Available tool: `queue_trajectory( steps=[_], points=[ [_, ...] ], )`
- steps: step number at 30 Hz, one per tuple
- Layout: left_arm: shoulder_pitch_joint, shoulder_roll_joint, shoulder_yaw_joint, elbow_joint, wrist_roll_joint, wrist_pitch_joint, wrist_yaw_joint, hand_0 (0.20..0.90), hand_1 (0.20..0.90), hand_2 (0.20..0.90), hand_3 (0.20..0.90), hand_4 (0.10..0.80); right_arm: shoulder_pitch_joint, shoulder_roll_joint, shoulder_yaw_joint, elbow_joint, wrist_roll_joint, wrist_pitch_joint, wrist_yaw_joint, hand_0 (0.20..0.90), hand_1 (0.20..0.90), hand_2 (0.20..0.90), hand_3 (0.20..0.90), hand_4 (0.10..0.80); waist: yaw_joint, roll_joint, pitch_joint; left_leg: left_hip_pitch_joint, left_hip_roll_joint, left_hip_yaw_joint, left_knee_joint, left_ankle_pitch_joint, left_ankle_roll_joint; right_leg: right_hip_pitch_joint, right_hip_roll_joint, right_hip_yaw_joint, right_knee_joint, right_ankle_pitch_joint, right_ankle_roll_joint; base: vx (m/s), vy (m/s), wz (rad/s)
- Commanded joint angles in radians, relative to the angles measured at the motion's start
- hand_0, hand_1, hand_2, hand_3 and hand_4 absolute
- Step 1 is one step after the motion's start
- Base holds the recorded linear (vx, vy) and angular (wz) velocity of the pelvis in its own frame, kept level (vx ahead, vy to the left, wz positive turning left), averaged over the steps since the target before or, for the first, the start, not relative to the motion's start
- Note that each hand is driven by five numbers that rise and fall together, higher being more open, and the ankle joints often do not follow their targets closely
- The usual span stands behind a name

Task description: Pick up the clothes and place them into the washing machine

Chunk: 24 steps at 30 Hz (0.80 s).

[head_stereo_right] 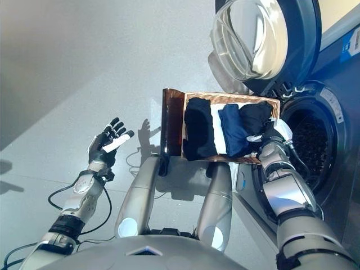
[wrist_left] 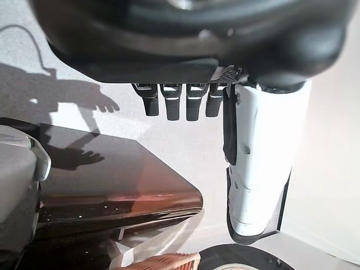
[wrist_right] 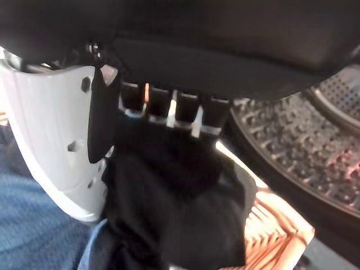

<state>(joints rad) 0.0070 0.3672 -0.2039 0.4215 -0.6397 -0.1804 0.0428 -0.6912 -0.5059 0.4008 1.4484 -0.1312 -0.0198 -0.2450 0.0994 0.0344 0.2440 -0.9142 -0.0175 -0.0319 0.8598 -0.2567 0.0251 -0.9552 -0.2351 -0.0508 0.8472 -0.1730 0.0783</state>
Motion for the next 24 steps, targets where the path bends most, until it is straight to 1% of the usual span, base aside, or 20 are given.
queue_trajectory(
  steps=[1, 9, 11, 12, 13, 14, 15, 17, 19, 20, 21, 22, 24],
  points=[
    [-0.014, 0.029, 0.027, -0.126, 0.003, -0.056, -0.012, 0.9, 0.9, 0.9, 0.9, 0.8, 0.005, 0.008, 0.036, 0.025, -0.027, -0.003, 0.036, 0.2, 0.2, 0.2, 0.2, 0.3, 0.021, 0.017, -0.012, 0.002, 0.001, 0.02, -0.014, -0.021, -0.003, 0.043, -0.001, 0.025, 0.014, -0.073, -0.019, 0.0, 0.0, 0.0],
    [-0.004, 0.033, 0.036, -0.121, 0.004, -0.054, -0.016, 0.9, 0.9, 0.9, 0.9, 0.8, 0.02, 0.0, 0.013, 0.035, -0.012, 0.001, 0.035, 0.2, 0.2, 0.2, 0.2, 0.3, 0.016, 0.013, -0.026, 0.022, 0.006, 0.03, -0.053, -0.009, 0.0, 0.054, -0.001, 0.027, -0.024, -0.05, -0.013, 0.0, 0.0, 0.0],
    [-0.003, 0.033, 0.039, -0.119, 0.0, -0.055, -0.018, 0.9, 0.9, 0.9, 0.9, 0.8, 0.025, -0.003, -0.018, 0.028, 0.04, -0.011, 0.028, 0.2, 0.2, 0.2, 0.2, 0.3, 0.012, 0.011, -0.033, 0.05, 0.007, 0.035, -0.098, 0.002, 0.001, 0.075, 0.002, 0.026, -0.067, -0.029, -0.005, 0.036, 0.013, -0.04],
    [-0.003, 0.033, 0.039, -0.119, 0.0, -0.055, -0.018, 0.9, 0.9, 0.9, 0.9, 0.8, 0.025, -0.003, -0.018, 0.028, 0.04, -0.011, 0.028, 0.2, 0.2, 0.2, 0.2, 0.3, 0.012, 0.011, -0.033, 0.051, 0.007, 0.035, -0.099, 0.003, 0.001, 0.077, 0.002, 0.026, -0.067, -0.029, -0.005, 0.042, 0.013, -0.06],
    [-0.001, 0.032, 0.044, -0.109, -0.003, -0.059, -0.017, 0.9, 0.9, 0.9, 0.9, 0.8, 0.036, -0.01, -0.065, 0.002, 0.125, -0.036, 0.021, 0.2, 0.2, 0.2, 0.2, 0.3, 0.004, 0.007, -0.035, 0.072, 0.008, 0.04, -0.131, 0.012, 0.002, 0.096, 0.005, 0.025, -0.102, -0.013, 0.0, 0.041, 0.01, -0.06],
    [-0.002, 0.03, 0.047, -0.103, -0.005, -0.061, -0.015, 0.9, 0.9, 0.9, 0.9, 0.8, 0.047, -0.011, -0.089, -0.029, 0.179, -0.057, 0.024, 0.2, 0.2, 0.2, 0.2, 0.3, -0.001, 0.004, -0.035, 0.086, 0.008, 0.042, -0.152, 0.018, 0.001, 0.108, 0.008, 0.026, -0.122, -0.004, 0.004, 0.041, 0.01, -0.07],
    [-0.002, 0.031, 0.046, -0.103, -0.005, -0.062, -0.015, 0.9, 0.9, 0.9, 0.9, 0.8, 0.048, -0.011, -0.089, -0.029, 0.179, -0.057, 0.024, 0.2, 0.2, 0.2, 0.2, 0.3, 0.0, 0.004, -0.035, 0.088, 0.008, 0.043, -0.153, 0.019, 0.001, 0.109, 0.008, 0.026, -0.122, -0.003, 0.004, 0.032, 0.01, -0.1],
    [-0.002, 0.026, 0.059, -0.083, -0.004, -0.069, -0.005, 0.9, 0.9, 0.9, 0.9, 0.8, 0.093, -0.014, -0.15, -0.127, 0.324, -0.114, 0.026, 0.2, 0.2, 0.2, 0.2, 0.3, -0.021, -0.006, -0.035, 0.13, 0.013, 0.051, -0.213, 0.037, 0.0, 0.146, 0.019, 0.031, -0.187, 0.026, 0.013, 0.055, 0.012, -0.12],
    [-0.002, 0.017, 0.068, -0.069, -0.007, -0.075, 0.001, 0.9, 0.9, 0.9, 0.9, 0.8, 0.126, -0.006, -0.196, -0.185, 0.425, -0.148, 0.035, 0.2, 0.2, 0.2, 0.2, 0.3, -0.034, -0.012, -0.034, 0.169, 0.016, 0.058, -0.266, 0.053, -0.002, 0.18, 0.026, 0.034, -0.243, 0.048, 0.02, 0.053, -0.005, -0.16],
    [-0.002, 0.017, 0.068, -0.068, -0.007, -0.075, 0.001, 0.9, 0.9, 0.9, 0.9, 0.8, 0.127, -0.006, -0.196, -0.185, 0.426, -0.147, 0.034, 0.2, 0.2, 0.2, 0.2, 0.3, -0.033, -0.012, -0.033, 0.172, 0.016, 0.059, -0.269, 0.053, -0.002, 0.183, 0.026, 0.034, -0.245, 0.049, 0.02, 0.04, -0.01, -0.19],
    [0.0, 0.015, 0.073, -0.063, -0.008, -0.078, 0.003, 0.9, 0.9, 0.9, 0.9, 0.8, 0.142, -0.004, -0.219, -0.204, 0.473, -0.162, 0.04, 0.2, 0.2, 0.2, 0.2, 0.3, -0.04, -0.015, -0.032, 0.189, 0.016, 0.062, -0.292, 0.063, -0.005, 0.199, 0.027, 0.032, -0.268, 0.058, 0.022, -0.012, -0.012, -0.17],
    [-0.002, 0.008, 0.076, -0.05, -0.012, -0.082, 0.002, 0.9, 0.9, 0.9, 0.9, 0.8, 0.175, 0.014, -0.271, -0.222, 0.574, -0.181, 0.059, 0.2, 0.2, 0.2, 0.2, 0.3, -0.053, -0.021, -0.032, 0.215, 0.015, 0.068, -0.343, 0.109, -0.005, 0.231, 0.025, 0.026, -0.331, 0.102, 0.022, 0.018, -0.028, -0.14],
    [-0.001, 0.003, 0.079, -0.036, -0.016, -0.082, -0.002, 0.9, 0.9, 0.9, 0.9, 0.8, 0.2, 0.029, -0.307, -0.223, 0.651, -0.191, 0.084, 0.2, 0.2, 0.2, 0.2, 0.3, -0.058, -0.023, -0.033, 0.255, 0.014, 0.064, -0.386, 0.123, -0.009, 0.273, 0.028, 0.021, -0.369, 0.113, 0.025, 0.052, -0.03, -0.1]
  ],
)
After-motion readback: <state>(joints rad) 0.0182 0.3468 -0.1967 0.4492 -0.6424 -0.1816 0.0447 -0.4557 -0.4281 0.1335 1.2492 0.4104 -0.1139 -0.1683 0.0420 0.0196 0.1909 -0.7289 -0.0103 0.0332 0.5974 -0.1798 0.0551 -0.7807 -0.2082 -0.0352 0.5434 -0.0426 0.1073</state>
